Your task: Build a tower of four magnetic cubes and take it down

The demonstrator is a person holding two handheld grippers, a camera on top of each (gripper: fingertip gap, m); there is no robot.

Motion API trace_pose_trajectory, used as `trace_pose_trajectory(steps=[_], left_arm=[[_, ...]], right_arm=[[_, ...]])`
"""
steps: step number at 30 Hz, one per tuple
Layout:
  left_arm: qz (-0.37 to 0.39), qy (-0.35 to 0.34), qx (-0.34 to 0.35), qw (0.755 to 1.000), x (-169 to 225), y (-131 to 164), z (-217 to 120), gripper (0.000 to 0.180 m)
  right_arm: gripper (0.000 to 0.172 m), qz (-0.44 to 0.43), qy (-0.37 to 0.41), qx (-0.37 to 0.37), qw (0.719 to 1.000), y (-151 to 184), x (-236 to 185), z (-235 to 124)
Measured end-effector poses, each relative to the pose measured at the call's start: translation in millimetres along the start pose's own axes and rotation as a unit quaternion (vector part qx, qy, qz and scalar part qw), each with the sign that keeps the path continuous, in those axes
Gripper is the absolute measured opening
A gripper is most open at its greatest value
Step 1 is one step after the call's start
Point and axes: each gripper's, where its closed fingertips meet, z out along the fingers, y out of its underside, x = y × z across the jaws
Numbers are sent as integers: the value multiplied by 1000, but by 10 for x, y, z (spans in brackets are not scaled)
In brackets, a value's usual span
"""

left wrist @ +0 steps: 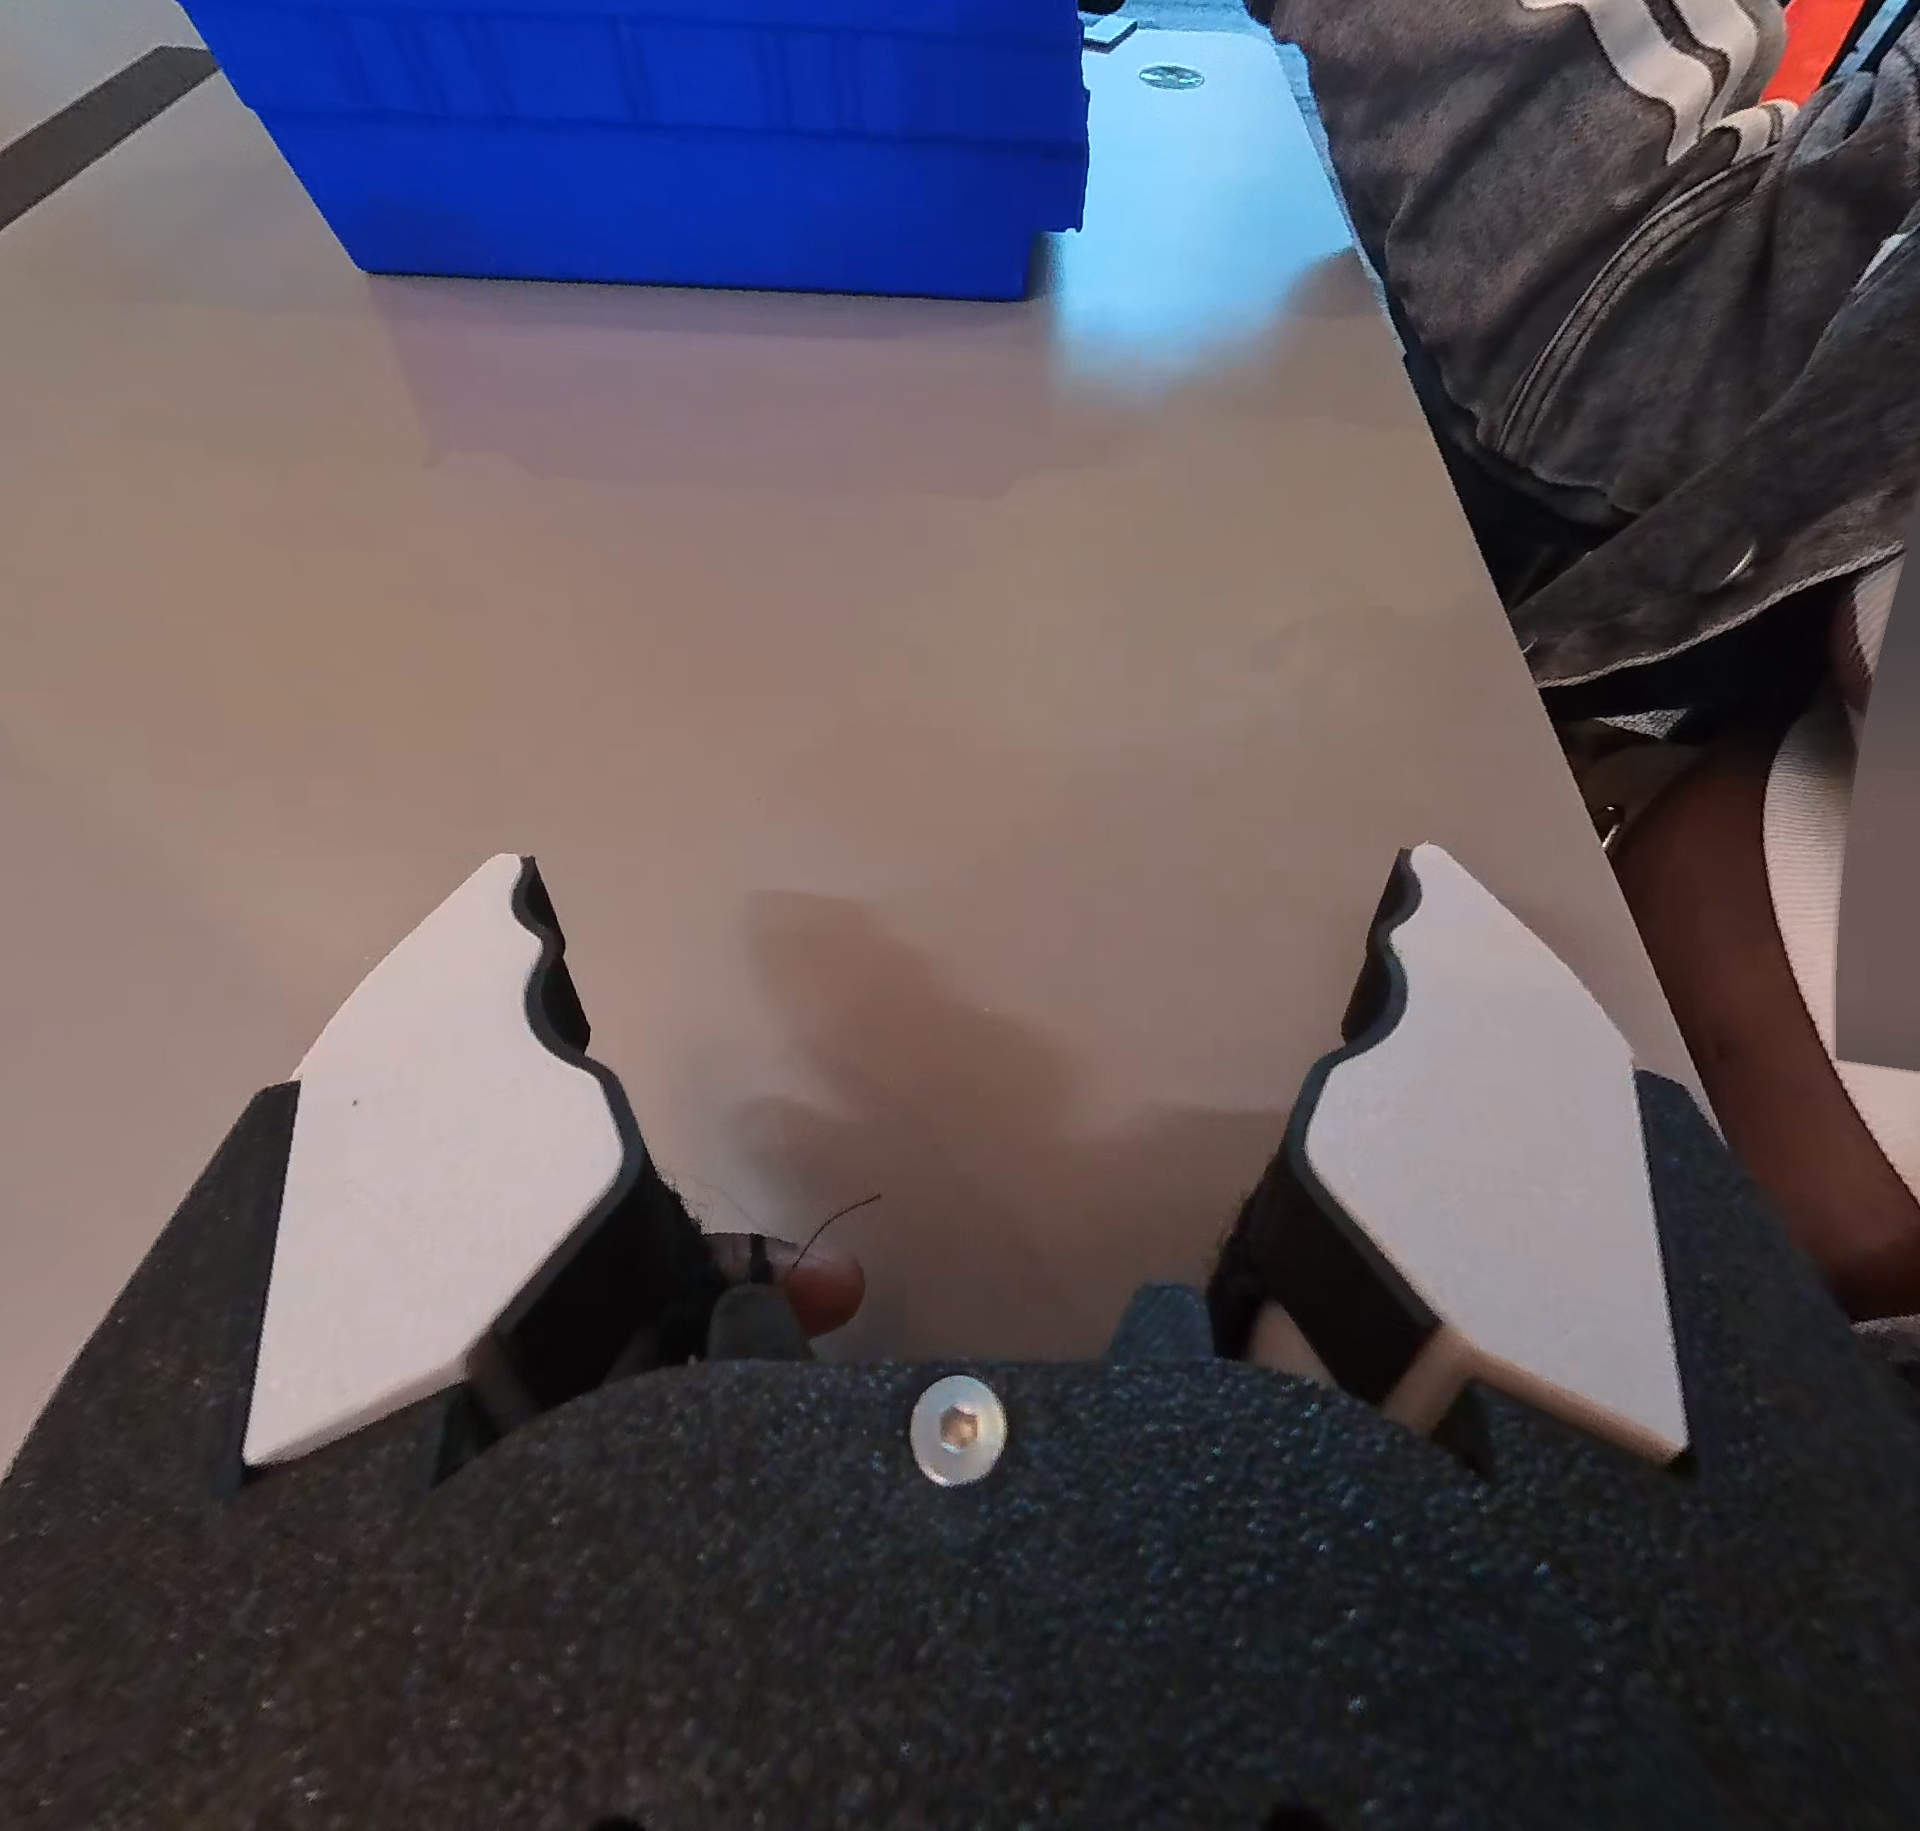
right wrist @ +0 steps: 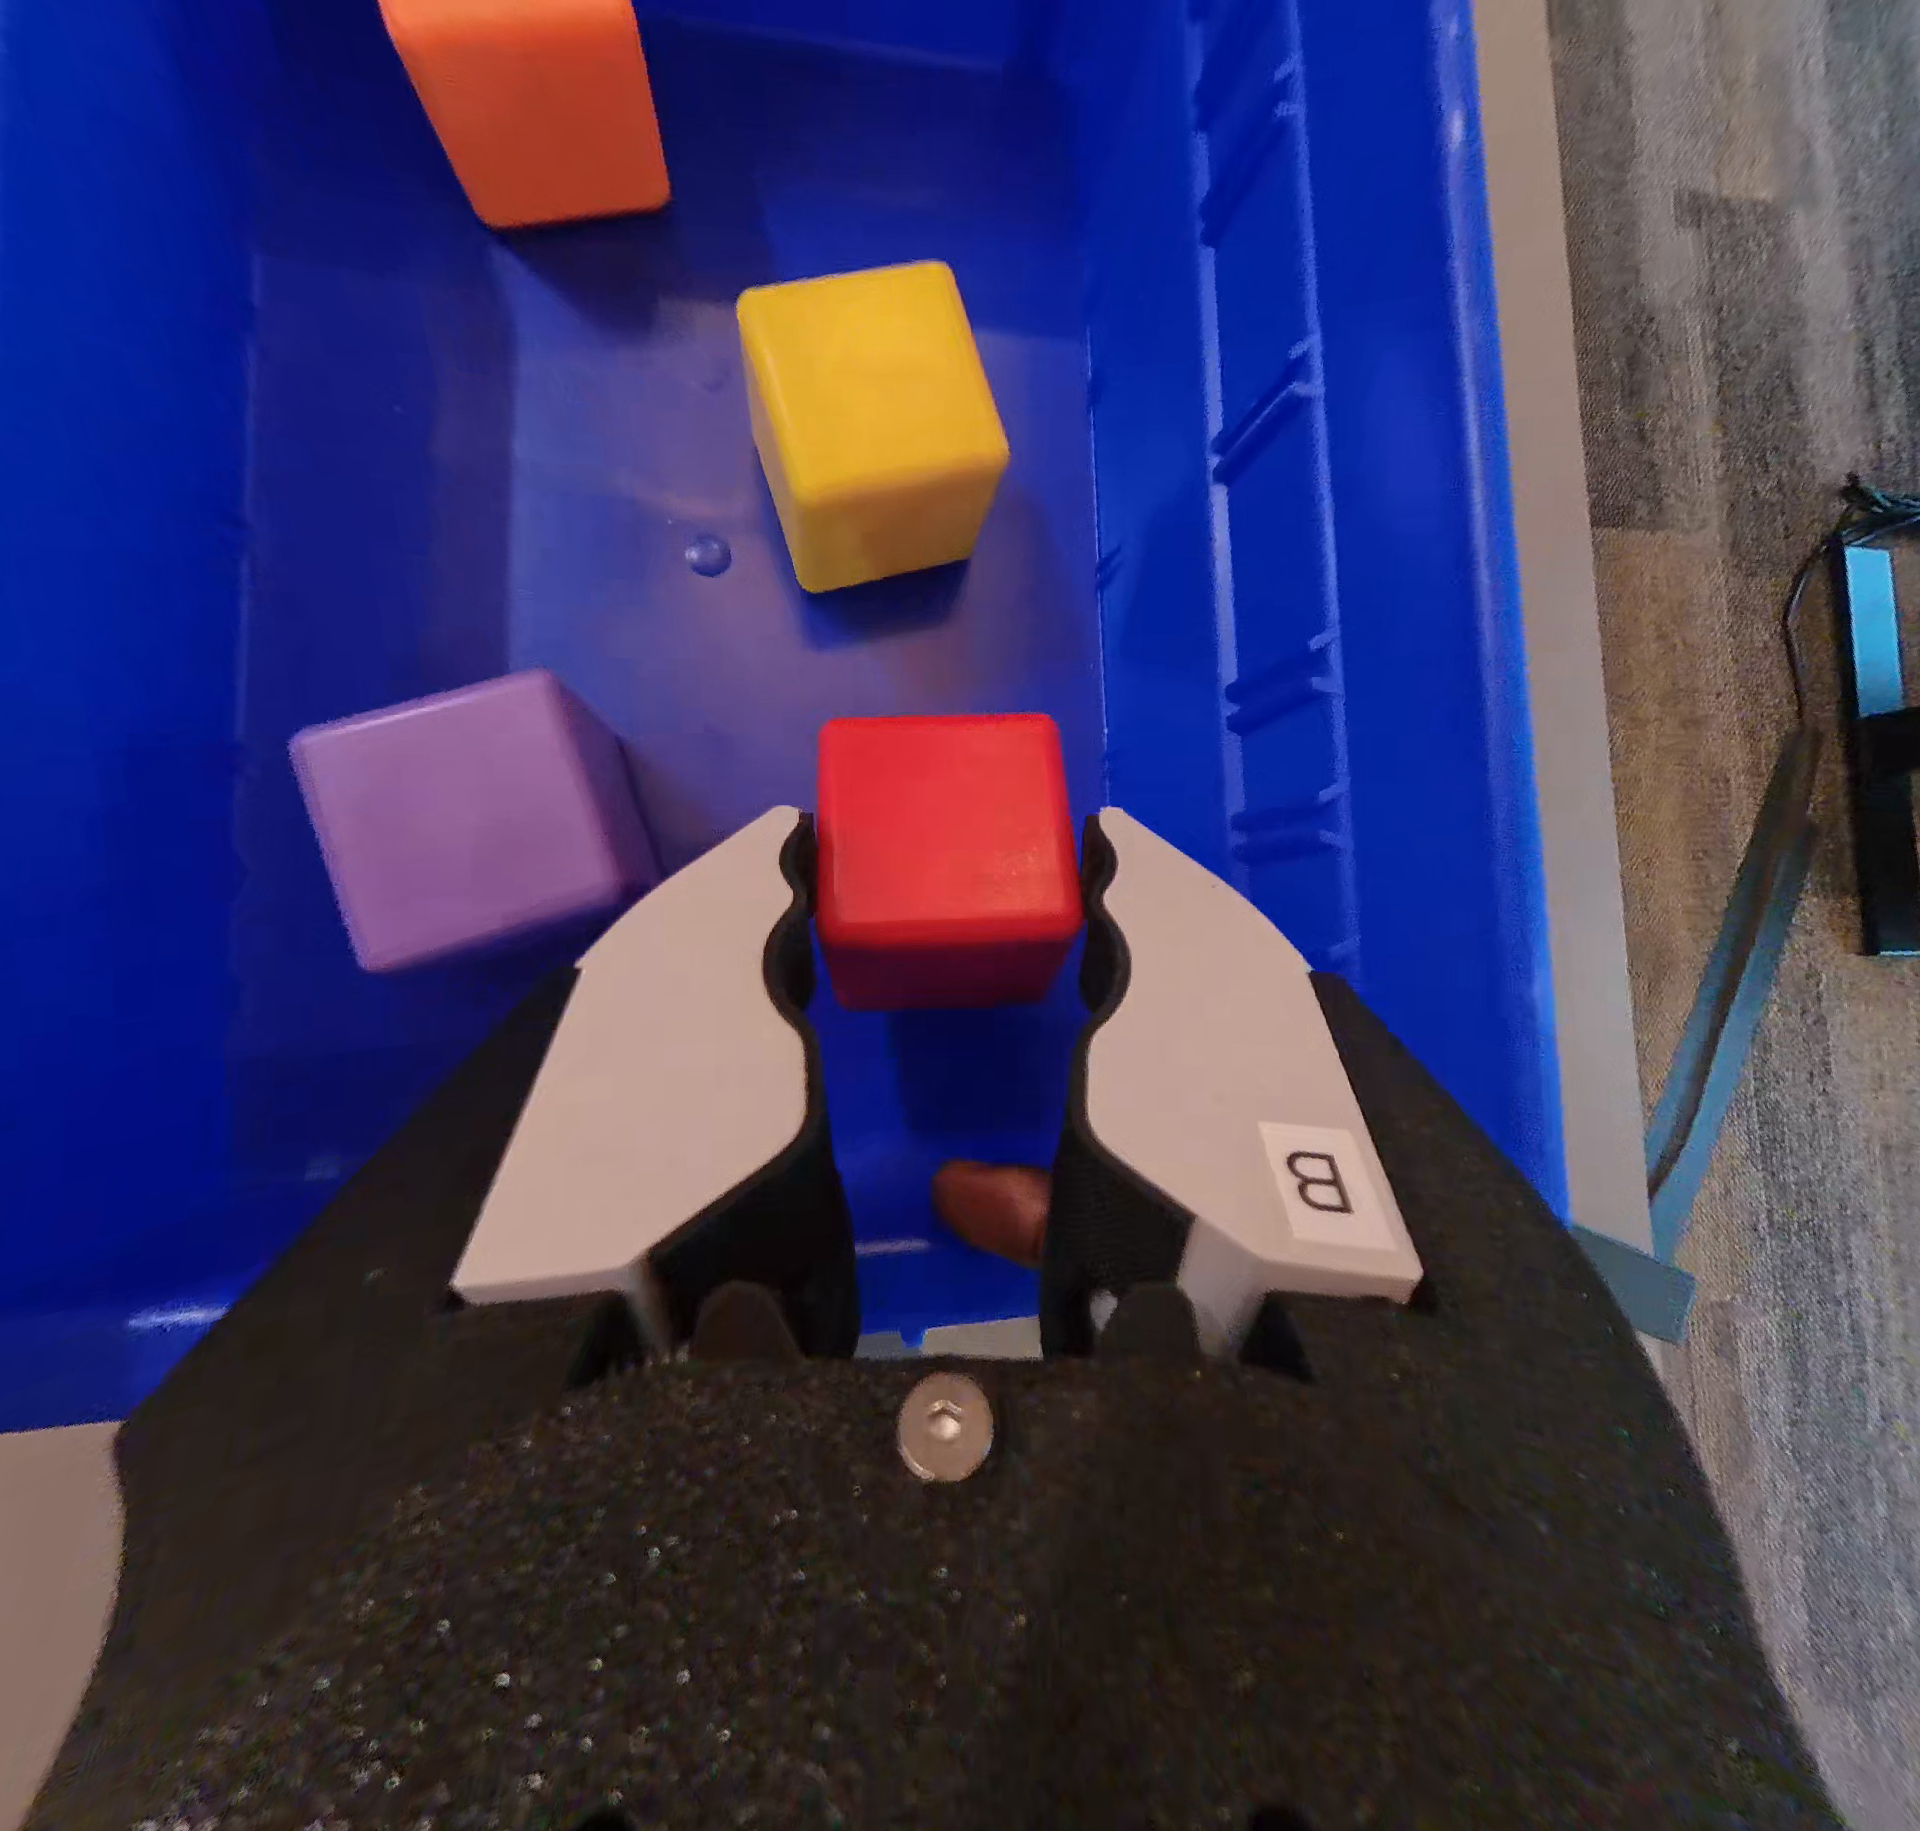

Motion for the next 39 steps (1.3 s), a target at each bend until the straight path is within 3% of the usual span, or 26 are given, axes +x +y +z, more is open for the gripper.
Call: trace_pose_trajectory(steps=[7, 14, 17, 20, 24, 29, 32, 35, 39], left_arm=[[-1, 0, -1, 1000, -3, 2, 2, 142], [2, -21, 10, 1000, -55, -51, -24, 142], [5, -63, 27, 998, -162, -153, -118, 144], [3, -149, 58, 987, -345, -393, -385, 145], [-32, -275, 83, 957, -551, -709, -940, 144], [-83, -406, 136, 900, -645, -936, -1611, 145], [-109, -483, 164, 853, -637, -946, -1961, 146], [-115, -550, 143, 815, -593, -872, -2275, 146], [-145, -582, 151, 786, -478, -770, -2562, 146]], right_arm=[[51, 4, -2, -16, 1000, 58, 7, 1], [79, -11, 23, 44, 999, -211, -68, -269], [86, -17, 26, 88, 996, -397, -180, -445], [96, -24, 18, 152, 988, -655, -379, -639], [107, -45, -6, 194, 980, -870, -746, -811], [118, -58, -8, 210, 976, -951, -1065, -1012], [121, -38, -26, 231, 972, -969, -1223, -1176], [123, -20, -26, 247, 968, -920, -1315, -1306], [123, -3, -38, 252, 967, -812, -1421, -1379]])
